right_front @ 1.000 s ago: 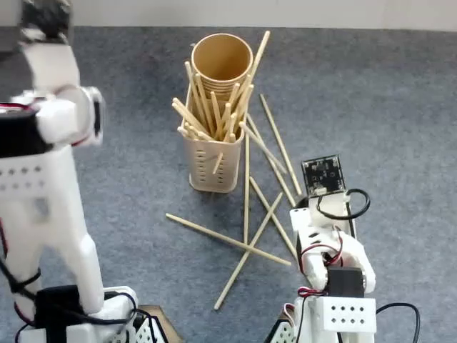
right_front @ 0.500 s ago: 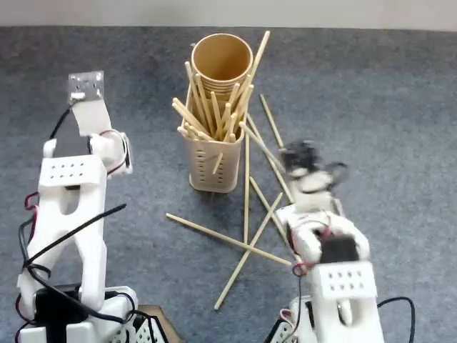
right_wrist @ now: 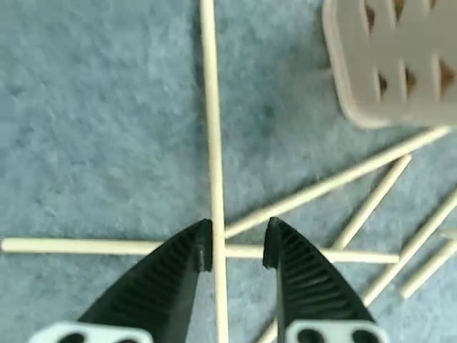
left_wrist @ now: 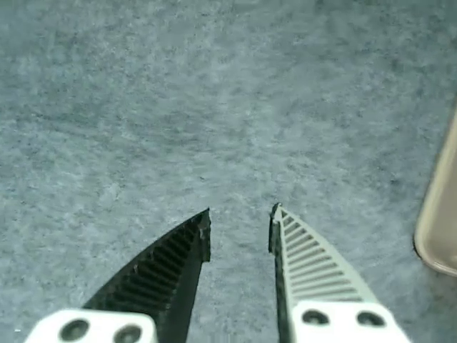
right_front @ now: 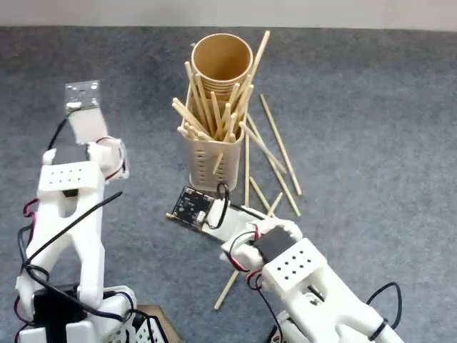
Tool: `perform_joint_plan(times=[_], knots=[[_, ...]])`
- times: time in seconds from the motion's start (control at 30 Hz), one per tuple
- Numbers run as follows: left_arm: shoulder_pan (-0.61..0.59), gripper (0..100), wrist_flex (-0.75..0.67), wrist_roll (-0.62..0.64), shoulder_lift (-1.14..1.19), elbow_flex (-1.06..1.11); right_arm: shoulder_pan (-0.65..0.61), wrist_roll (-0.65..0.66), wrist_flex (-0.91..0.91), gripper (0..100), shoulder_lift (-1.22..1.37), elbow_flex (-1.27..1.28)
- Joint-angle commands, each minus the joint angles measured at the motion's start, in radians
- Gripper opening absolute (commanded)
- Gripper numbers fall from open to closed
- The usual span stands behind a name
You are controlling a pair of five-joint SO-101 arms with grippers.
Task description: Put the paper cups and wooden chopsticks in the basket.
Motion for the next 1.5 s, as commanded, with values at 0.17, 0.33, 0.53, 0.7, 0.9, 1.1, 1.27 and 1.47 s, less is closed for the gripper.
perform_joint_plan(times=[0.17,0.33,0.53,0.7,0.9,1.1,1.27,1.47], knots=[[-0.010,17,-0.026,0.002,-0.004,-0.004,-0.004,0.017,-0.173,13.0,0.087,0.081],[-0.010,17,-0.025,0.002,-0.004,-0.002,0.038,0.018,-0.268,13.0,0.232,0.061],[-0.010,17,-0.025,0.002,-0.004,-0.002,0.035,0.049,-0.280,13.0,0.387,0.016],[-0.010,17,-0.028,0.002,-0.004,-0.002,0.036,0.040,-0.280,0.2,0.469,-0.015],[-0.008,17,-0.069,0.002,-0.004,0.030,0.039,-0.110,-0.225,0.4,0.401,-0.122],[-0.008,17,-0.086,0.002,-0.004,0.036,0.044,-0.203,0.051,0.4,0.082,-0.381],[-0.007,17,-0.086,0.002,-0.004,0.036,0.044,-0.242,0.177,0.4,-0.186,-0.656],[0.013,17,-0.089,0.002,-0.002,0.048,0.042,-0.292,-0.090,0.4,-0.182,-0.828]])
